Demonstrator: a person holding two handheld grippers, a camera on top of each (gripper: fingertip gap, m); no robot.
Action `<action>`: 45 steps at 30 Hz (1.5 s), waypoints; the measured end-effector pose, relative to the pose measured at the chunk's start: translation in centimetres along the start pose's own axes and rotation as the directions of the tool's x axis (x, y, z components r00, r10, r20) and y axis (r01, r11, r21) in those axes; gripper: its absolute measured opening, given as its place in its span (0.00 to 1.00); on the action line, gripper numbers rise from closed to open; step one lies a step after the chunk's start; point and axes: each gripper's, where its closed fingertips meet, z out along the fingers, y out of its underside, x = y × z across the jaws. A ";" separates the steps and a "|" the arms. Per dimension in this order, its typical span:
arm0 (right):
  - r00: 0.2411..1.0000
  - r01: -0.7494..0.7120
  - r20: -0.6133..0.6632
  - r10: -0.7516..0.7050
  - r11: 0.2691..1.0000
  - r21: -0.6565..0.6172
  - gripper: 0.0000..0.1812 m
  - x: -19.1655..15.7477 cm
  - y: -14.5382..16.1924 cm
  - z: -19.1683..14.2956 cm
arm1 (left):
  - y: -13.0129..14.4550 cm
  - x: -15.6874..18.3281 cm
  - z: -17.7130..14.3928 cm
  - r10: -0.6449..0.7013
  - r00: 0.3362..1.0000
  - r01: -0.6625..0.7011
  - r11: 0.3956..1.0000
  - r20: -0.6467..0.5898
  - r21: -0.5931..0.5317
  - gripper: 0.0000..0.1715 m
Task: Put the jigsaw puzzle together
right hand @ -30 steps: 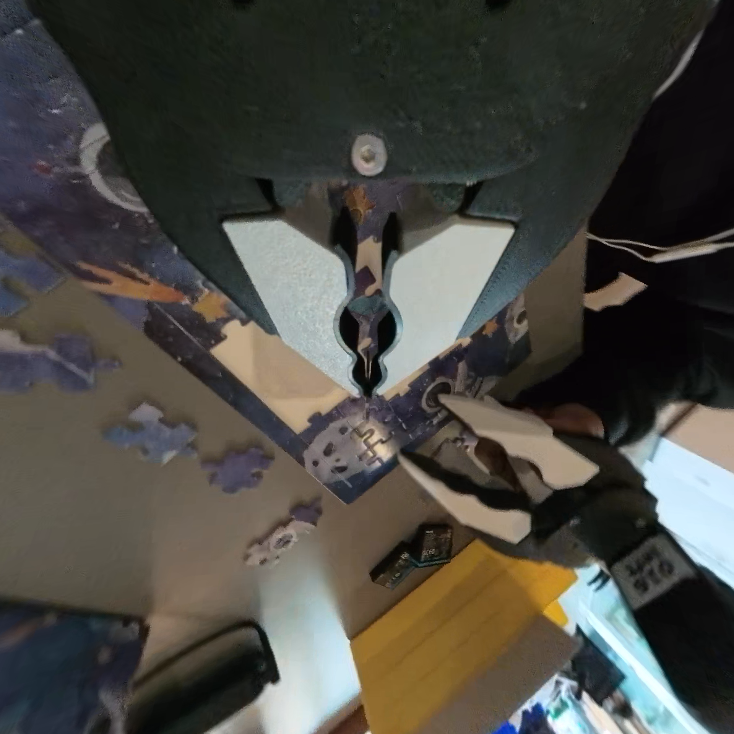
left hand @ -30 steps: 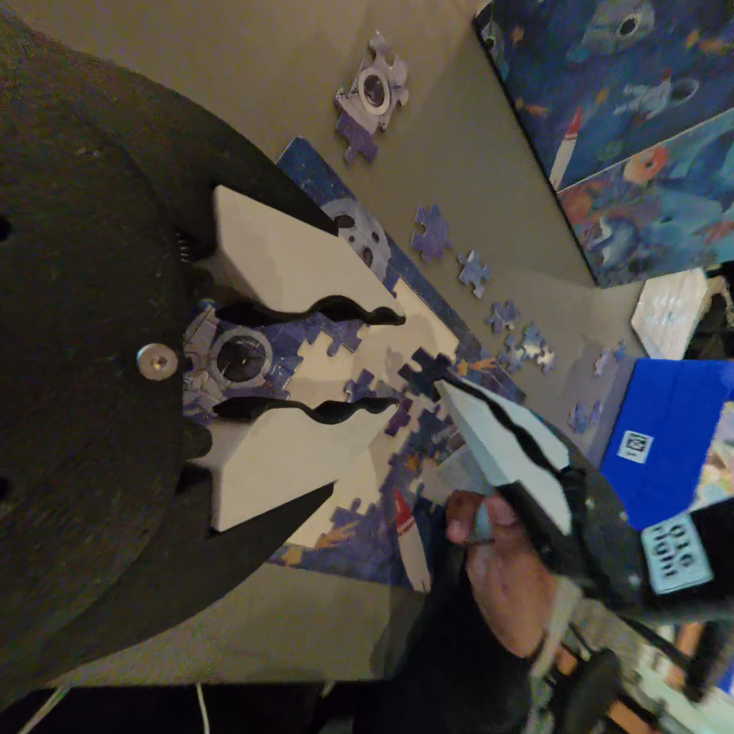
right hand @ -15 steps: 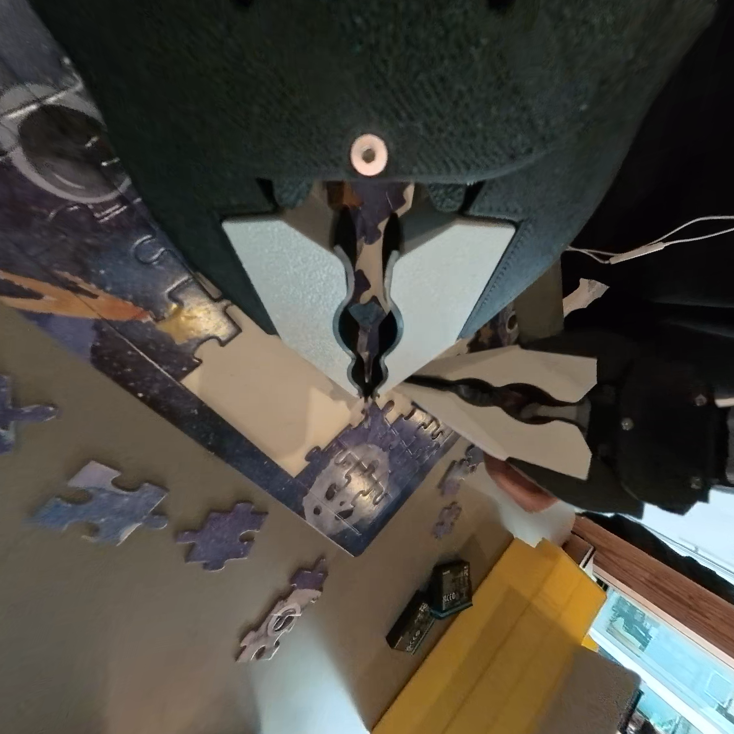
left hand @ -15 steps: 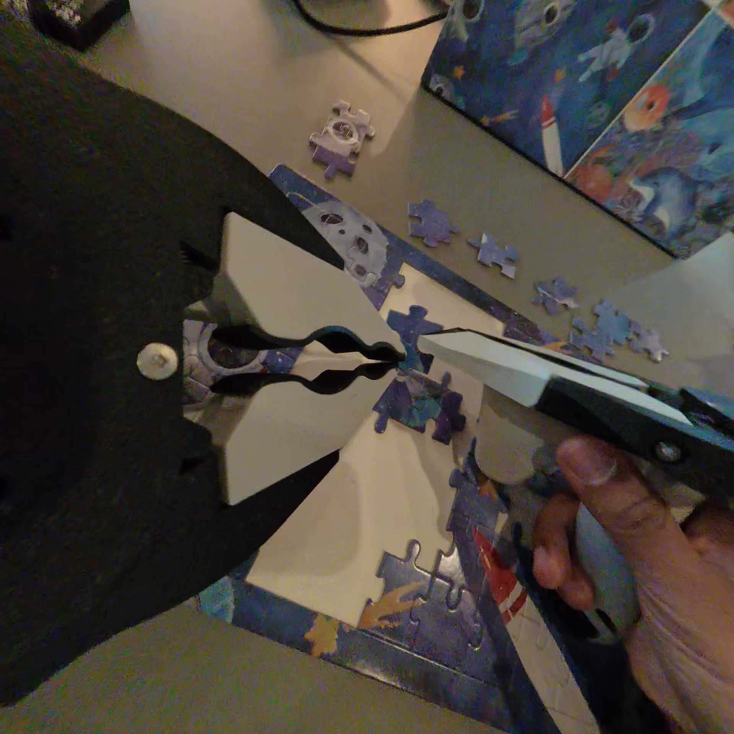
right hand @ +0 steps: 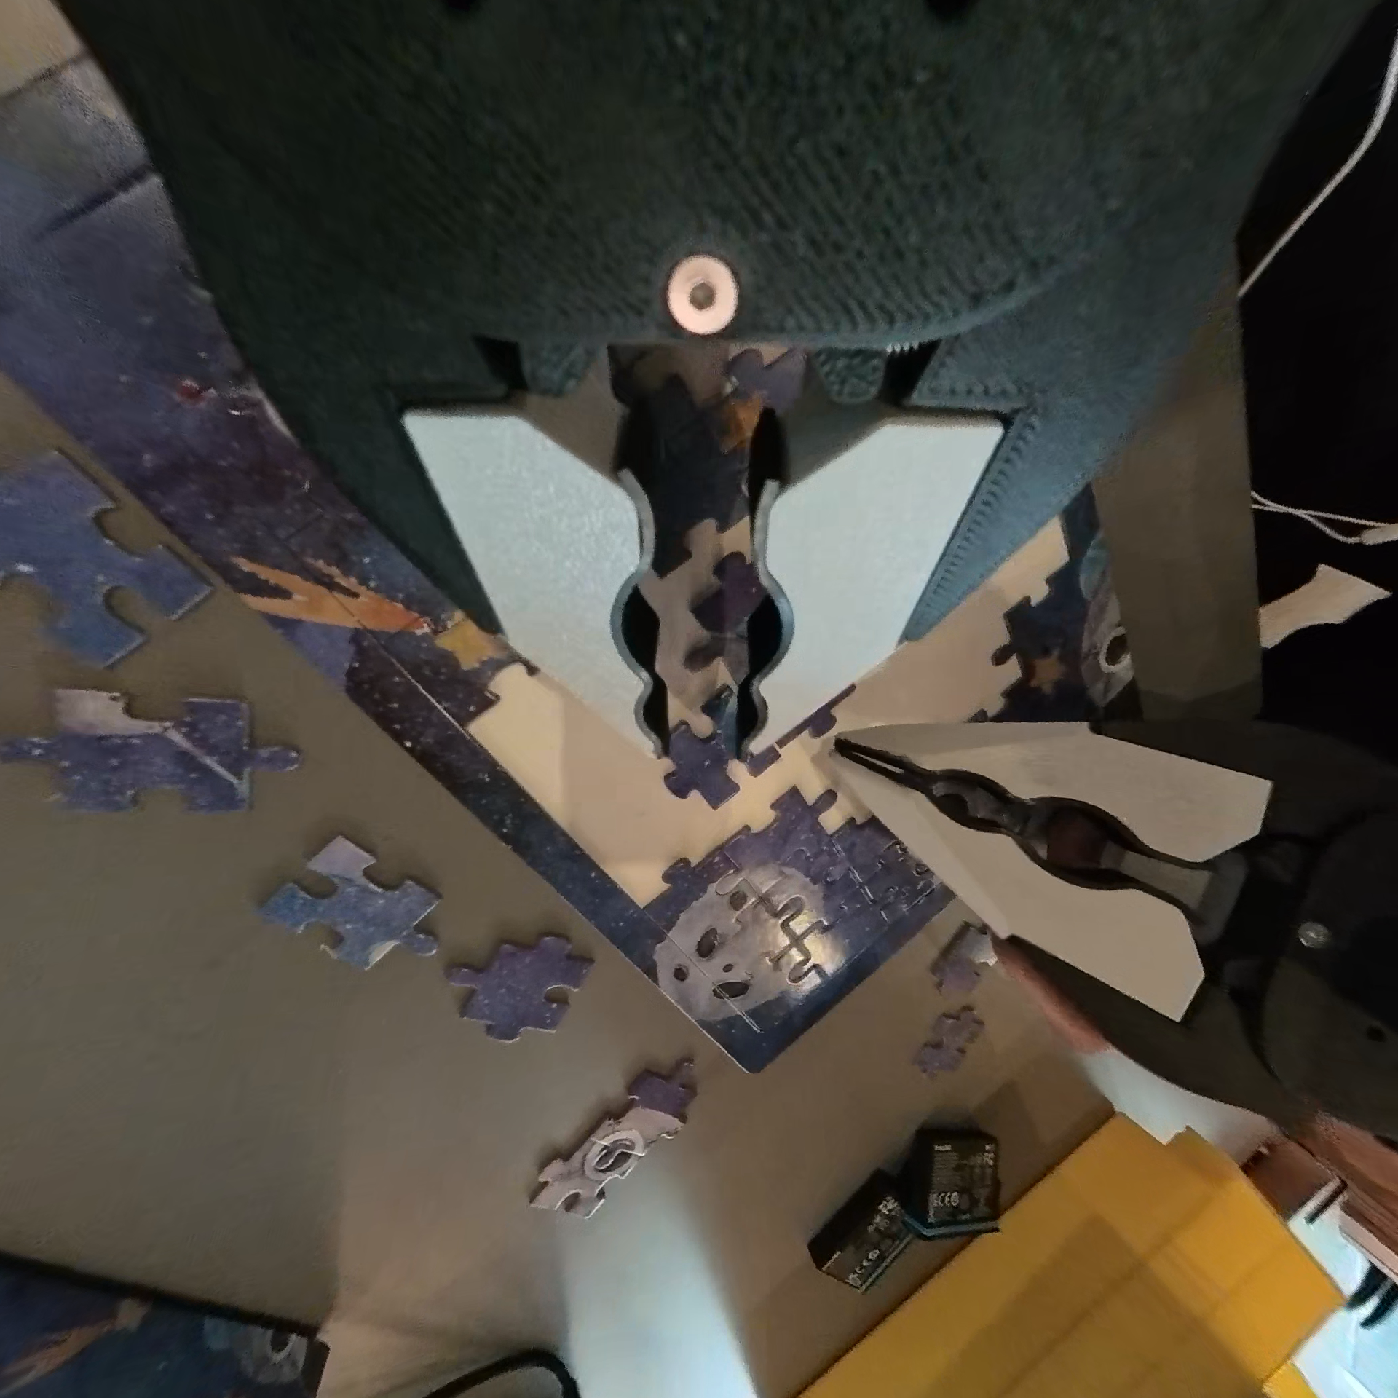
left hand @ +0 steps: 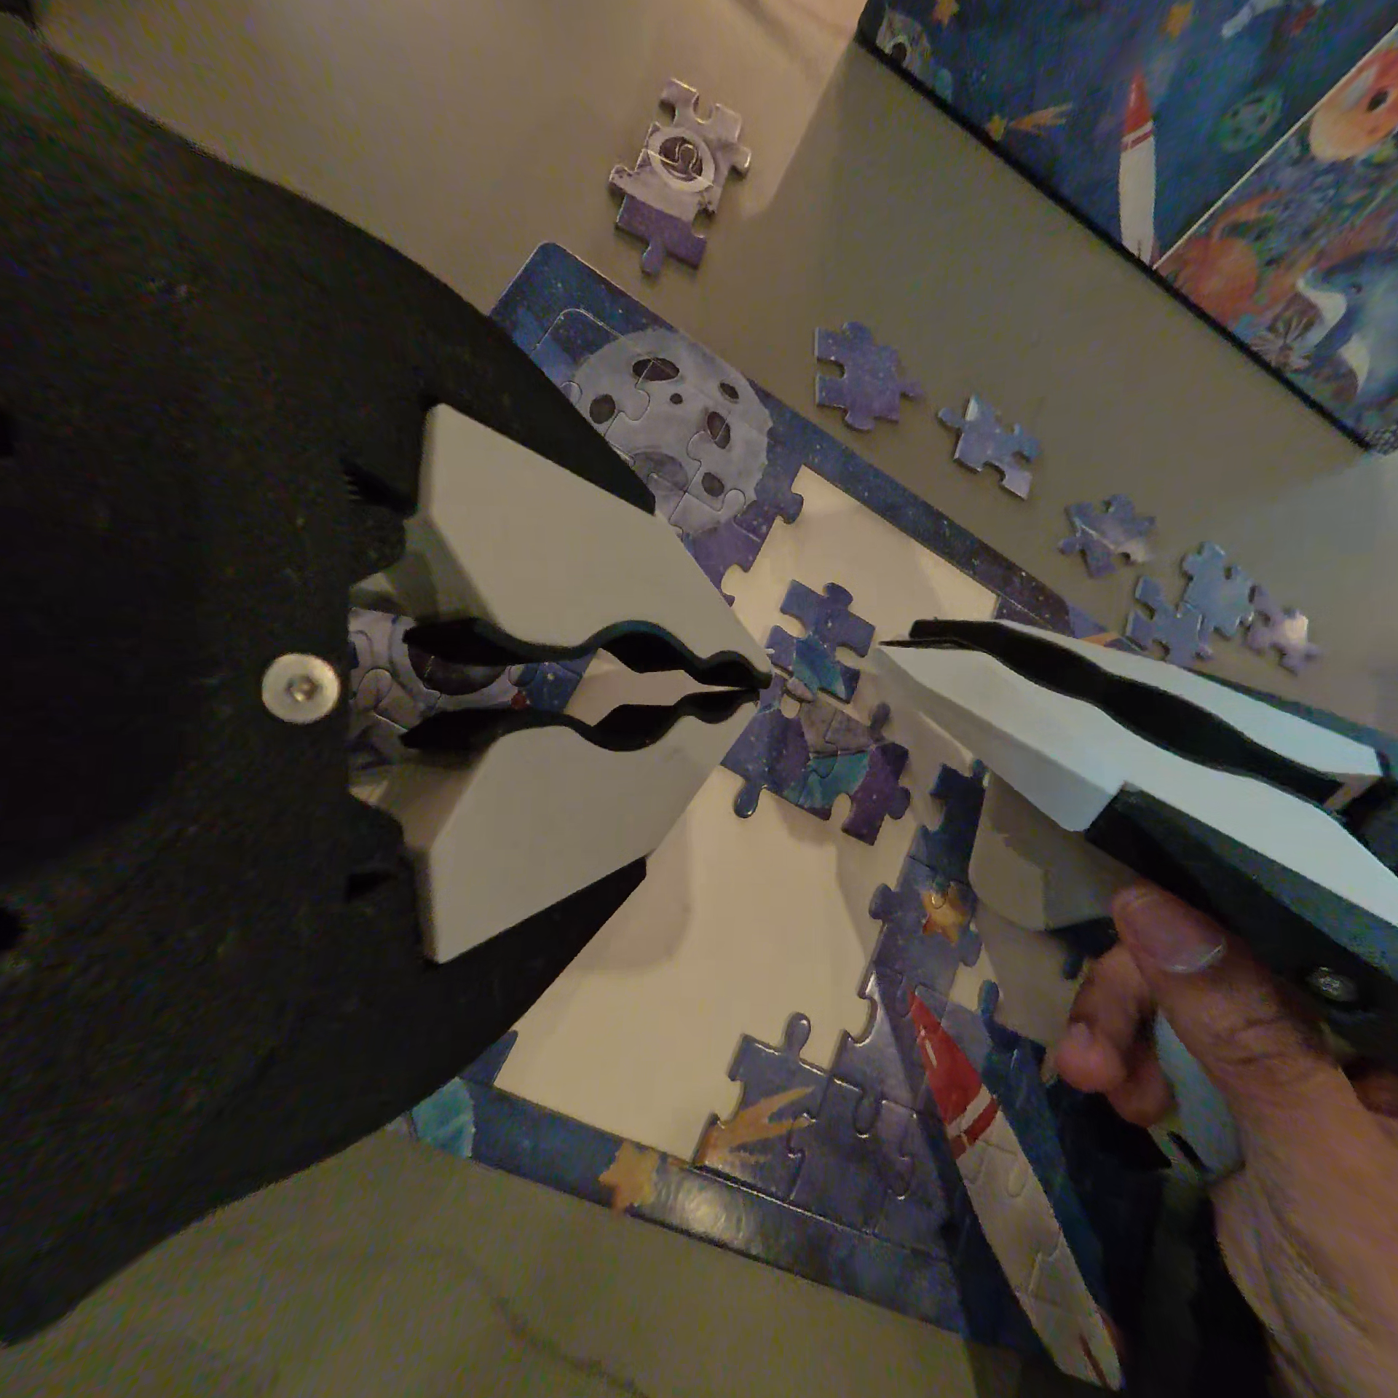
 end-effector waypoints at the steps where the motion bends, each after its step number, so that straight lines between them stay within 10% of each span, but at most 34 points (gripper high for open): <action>1: 1.000 0.026 -0.004 -0.026 1.000 0.003 0.09 -0.1 -0.1 0.0 | 0.0 0.0 0.0 0.000 1.000 0.000 1.000 -0.003 -0.002 0.00; 17: 0.965 0.233 -0.110 -0.238 0.971 -0.054 0.06 -0.1 0.3 0.6 | 0.5 0.3 0.4 0.026 1.000 -0.025 0.999 0.002 -0.043 0.00; 26: 0.960 0.270 -0.064 -0.273 0.962 -0.053 0.26 -1.0 0.2 1.1 | 0.3 -1.4 0.0 -0.095 0.995 0.095 0.995 0.037 -0.010 0.00; 45: 0.971 0.214 -0.127 -0.203 0.973 0.080 0.06 0.8 -2.1 -2.5 | -0.3 -1.9 -0.6 -0.171 0.985 0.171 0.984 0.001 0.049 0.00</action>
